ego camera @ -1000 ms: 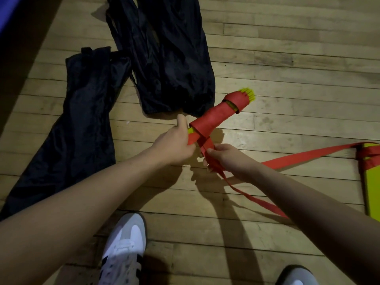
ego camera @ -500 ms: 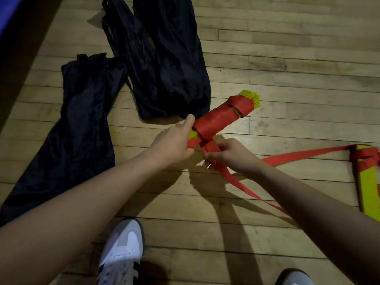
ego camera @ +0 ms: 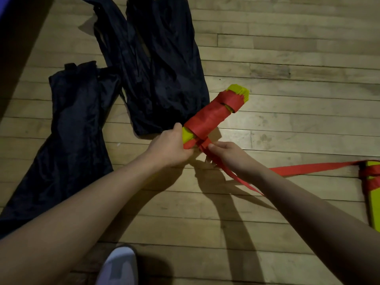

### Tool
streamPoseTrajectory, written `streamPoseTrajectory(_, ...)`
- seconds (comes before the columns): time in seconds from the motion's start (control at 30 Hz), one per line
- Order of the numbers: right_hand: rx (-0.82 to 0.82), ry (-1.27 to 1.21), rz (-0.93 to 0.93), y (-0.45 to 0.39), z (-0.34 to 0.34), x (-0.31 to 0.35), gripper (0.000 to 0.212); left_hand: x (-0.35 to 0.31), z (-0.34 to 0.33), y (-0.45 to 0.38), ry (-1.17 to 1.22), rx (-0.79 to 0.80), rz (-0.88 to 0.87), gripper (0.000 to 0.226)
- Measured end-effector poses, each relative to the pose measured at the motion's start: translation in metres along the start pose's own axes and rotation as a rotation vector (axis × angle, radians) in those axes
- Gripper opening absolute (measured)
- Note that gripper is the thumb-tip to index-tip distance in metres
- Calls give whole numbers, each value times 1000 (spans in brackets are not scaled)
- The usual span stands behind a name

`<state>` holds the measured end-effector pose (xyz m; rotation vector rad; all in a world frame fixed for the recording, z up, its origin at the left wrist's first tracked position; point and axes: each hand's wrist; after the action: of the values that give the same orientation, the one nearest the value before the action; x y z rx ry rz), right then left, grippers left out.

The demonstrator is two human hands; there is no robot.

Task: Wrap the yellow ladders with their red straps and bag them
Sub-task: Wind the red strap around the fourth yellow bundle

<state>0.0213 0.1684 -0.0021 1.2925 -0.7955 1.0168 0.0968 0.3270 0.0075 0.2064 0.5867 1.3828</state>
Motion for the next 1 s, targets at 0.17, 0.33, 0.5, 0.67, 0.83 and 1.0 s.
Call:
streamPoseTrajectory(0.17, 34, 105, -15, -18, 13, -1, 22, -1, 4, -16, -45, 196, -99, 36)
streamPoseTrajectory(0.33, 58, -94, -38, -26, 22, 12, 15, -3, 16, -25, 26, 65, -234, 39)
streamPoseTrajectory(0.5, 111, -133, -44, -25, 33, 35, 15, -10, 38, -32, 71, 20, -281, 45)
streamPoseTrajectory(0.67, 79, -54, -72, -25, 33, 57, 31, -20, 56, -32, 58, 49, -274, 47)
streamPoseTrajectory(0.83, 12, -83, -43, -15, 26, 65, 26, -27, 71, -23, 273, 250, -184, 46)
streamPoseTrajectory(1.0, 51, 85, -43, 7, 26, 84, 28, -35, 74, 2, 296, 177, -160, 44)
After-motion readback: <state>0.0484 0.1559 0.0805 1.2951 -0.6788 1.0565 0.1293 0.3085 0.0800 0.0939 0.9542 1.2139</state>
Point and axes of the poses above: each hand's wrist, its own y-axis away from the middle knuckle, its own z-axis out of the back of the hand, x = y × z, and after that the axes turned 13 degrees about z, right-handed
